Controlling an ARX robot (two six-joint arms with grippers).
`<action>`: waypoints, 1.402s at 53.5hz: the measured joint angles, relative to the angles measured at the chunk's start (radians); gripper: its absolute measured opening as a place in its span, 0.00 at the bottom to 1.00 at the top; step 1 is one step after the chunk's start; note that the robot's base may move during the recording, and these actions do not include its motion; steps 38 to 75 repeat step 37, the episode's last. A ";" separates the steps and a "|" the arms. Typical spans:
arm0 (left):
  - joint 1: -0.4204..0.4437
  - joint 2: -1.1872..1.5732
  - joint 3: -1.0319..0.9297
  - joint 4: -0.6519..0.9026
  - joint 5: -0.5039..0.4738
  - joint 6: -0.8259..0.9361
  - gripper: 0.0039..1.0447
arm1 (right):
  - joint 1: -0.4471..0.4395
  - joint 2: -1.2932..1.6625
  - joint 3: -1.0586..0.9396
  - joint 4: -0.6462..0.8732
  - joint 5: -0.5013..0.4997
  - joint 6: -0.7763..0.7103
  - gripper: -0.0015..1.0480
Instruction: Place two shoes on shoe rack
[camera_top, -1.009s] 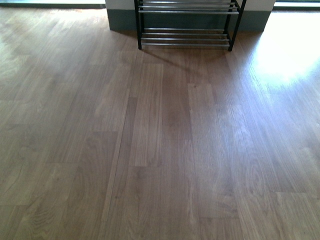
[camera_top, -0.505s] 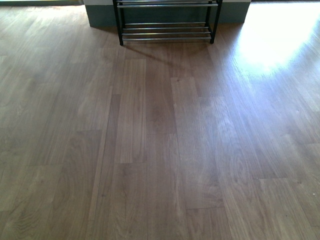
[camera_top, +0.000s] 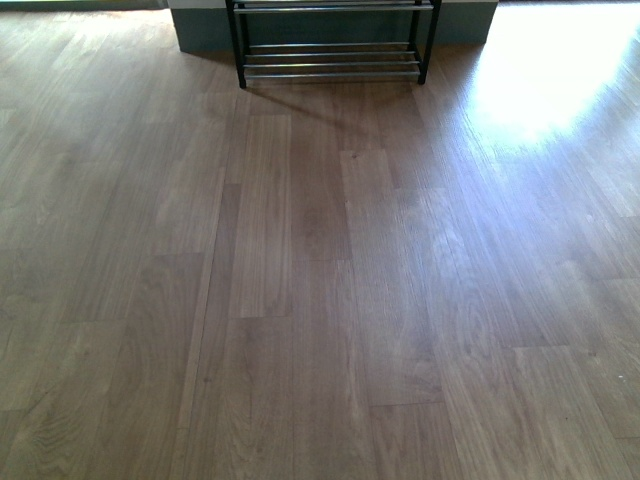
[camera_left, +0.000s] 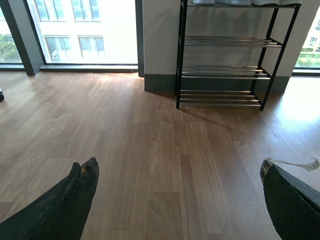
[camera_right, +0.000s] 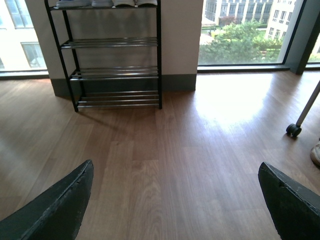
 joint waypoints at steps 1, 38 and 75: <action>0.000 0.000 0.000 0.000 0.000 0.000 0.91 | 0.000 0.000 0.000 0.000 0.000 0.000 0.91; 0.000 0.000 0.000 0.000 0.000 0.000 0.91 | 0.000 0.000 0.000 0.000 0.000 0.000 0.91; 0.000 0.000 0.000 0.000 0.000 0.000 0.91 | 0.000 0.000 0.000 0.000 0.000 0.000 0.91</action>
